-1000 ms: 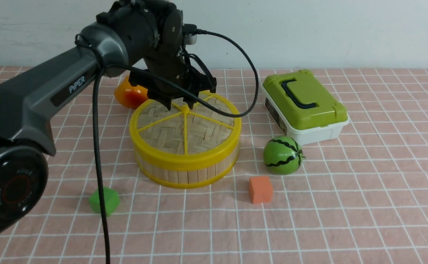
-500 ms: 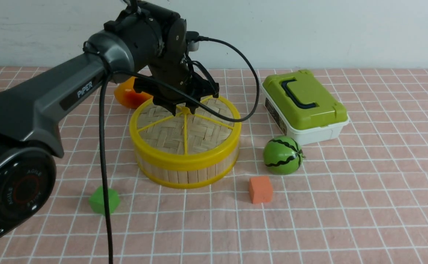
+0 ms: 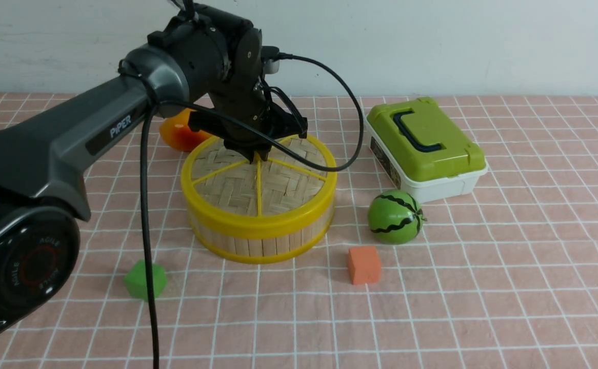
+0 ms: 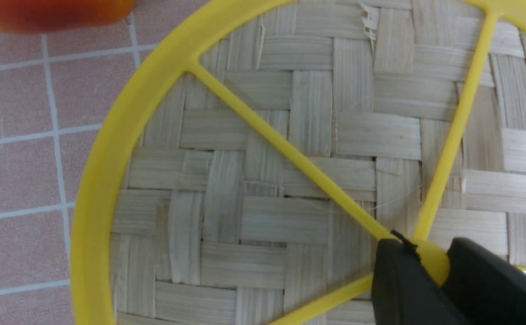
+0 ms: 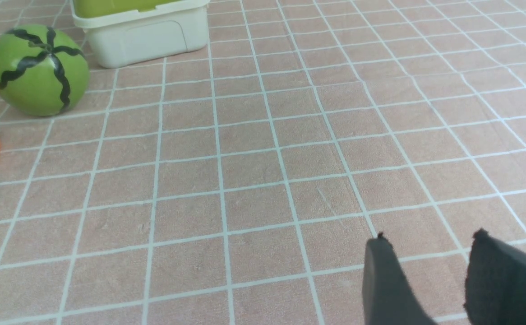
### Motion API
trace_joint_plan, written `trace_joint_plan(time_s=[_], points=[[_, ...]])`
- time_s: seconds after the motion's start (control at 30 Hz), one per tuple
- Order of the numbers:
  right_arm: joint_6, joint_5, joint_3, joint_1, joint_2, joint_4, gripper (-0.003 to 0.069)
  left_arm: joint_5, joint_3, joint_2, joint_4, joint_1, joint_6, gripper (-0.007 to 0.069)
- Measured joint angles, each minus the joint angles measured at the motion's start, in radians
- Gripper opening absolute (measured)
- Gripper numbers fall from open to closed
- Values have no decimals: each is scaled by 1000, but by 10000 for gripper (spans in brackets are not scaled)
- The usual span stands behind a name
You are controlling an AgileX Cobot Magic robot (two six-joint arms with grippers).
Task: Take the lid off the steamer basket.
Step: Use the left arm to lift the lid of the steamer, then use the left arm to place the steamer lid on the table
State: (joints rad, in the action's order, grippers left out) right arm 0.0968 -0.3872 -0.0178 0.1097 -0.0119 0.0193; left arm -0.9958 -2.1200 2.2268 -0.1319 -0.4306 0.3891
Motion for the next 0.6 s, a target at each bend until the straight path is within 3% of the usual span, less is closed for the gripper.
trace_joint_plan(time_s=[0.3,0.6], points=[[0,0,0,0,0,0,242,21,7,-105,11,1,-5,102],[0,0,0,0,0,0,242,-72,14,-334,-231,41,-29,102]])
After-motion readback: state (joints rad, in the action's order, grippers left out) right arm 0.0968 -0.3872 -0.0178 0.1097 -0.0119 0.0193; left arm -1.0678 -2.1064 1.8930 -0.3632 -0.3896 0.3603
